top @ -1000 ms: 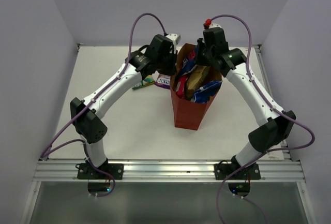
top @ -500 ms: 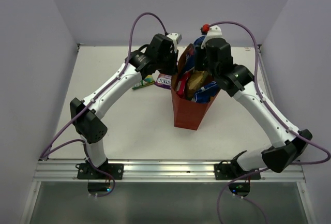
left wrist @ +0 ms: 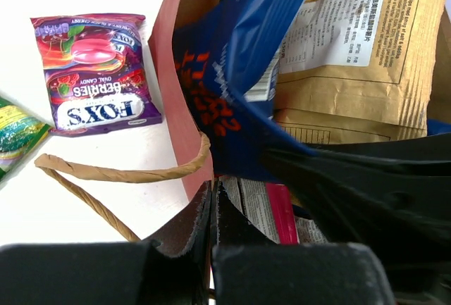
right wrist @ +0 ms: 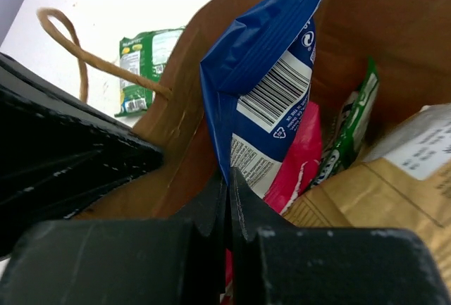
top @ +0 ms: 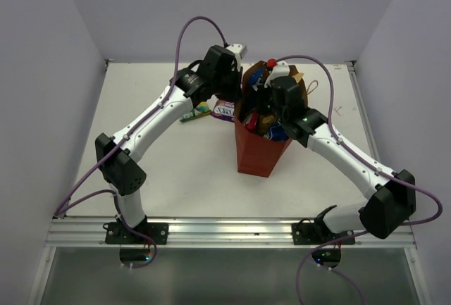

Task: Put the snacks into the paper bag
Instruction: Adjust the snack in the paper bag.

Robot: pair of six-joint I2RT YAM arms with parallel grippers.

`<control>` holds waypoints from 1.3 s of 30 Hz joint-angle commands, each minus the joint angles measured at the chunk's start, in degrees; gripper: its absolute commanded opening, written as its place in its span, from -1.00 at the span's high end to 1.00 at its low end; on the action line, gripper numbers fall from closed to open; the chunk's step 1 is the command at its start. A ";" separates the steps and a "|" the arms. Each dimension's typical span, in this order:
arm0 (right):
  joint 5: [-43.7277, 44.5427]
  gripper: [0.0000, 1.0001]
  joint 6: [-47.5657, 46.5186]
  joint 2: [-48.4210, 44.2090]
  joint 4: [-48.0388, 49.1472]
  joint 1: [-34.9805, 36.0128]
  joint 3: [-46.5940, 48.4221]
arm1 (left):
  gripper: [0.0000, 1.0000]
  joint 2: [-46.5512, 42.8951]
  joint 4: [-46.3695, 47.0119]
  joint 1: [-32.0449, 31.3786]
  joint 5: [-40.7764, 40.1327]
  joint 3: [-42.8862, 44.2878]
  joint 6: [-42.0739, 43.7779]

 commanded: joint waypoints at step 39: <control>17.92 -0.33 -0.37 -2.16 -37.15 -0.31 25.14 | 1.00 -2.97 3.01 -0.22 -0.68 -1.58 0.28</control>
